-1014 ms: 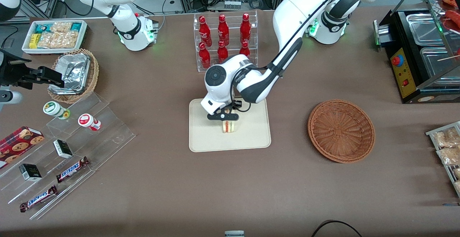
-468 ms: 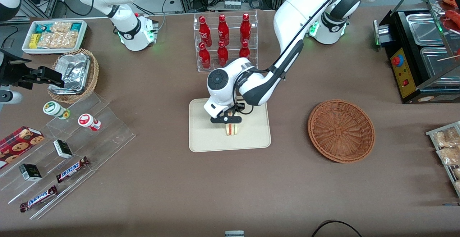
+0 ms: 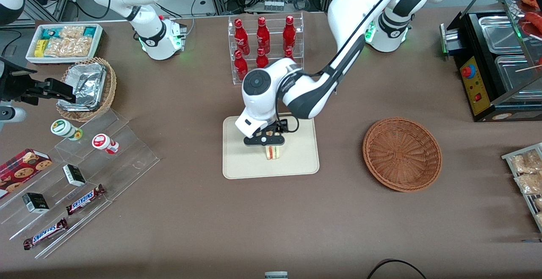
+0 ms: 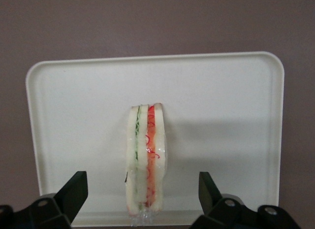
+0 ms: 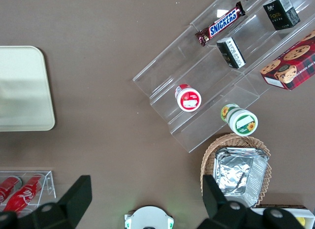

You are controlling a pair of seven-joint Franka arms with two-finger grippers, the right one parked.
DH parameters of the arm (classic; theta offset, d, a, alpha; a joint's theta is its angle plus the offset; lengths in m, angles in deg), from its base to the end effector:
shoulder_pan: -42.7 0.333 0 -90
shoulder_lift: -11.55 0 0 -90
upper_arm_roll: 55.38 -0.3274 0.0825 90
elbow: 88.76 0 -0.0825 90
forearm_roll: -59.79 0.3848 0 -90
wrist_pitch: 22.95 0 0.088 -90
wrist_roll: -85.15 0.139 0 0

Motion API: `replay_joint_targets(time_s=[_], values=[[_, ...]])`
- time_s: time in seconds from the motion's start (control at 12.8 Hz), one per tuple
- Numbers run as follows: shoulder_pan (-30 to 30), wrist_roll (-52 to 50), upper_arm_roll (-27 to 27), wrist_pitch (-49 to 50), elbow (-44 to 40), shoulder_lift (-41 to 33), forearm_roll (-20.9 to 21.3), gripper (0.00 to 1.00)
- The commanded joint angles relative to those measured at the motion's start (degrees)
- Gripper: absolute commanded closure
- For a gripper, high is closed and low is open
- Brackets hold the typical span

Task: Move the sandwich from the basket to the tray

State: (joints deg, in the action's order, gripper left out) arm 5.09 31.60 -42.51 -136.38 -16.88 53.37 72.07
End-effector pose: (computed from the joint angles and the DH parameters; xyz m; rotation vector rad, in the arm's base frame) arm 0.5238 -0.5423 0.3122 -3.1208 -0.0406 -0.0718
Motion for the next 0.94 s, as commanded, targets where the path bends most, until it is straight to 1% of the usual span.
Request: replay_joint_targets(time_s=[0.0,0.23,0.39,0.7,0.86], values=[[-0.2,-1.2,-1.5,4.1,0.9,-6.4,0.4,0.00],[3.5,-1.0,-1.4,9.4,1.0,-11.7,0.2,0.00],[6.2,-1.0,-1.4,10.7,1.5,-14.9,0.0,0.00],[11.7,0.0,-1.3,16.9,1.5,-19.9,-0.9,0.00],[15.0,5.2,-1.3,20.3,1.5,-21.3,-1.6,0.00]])
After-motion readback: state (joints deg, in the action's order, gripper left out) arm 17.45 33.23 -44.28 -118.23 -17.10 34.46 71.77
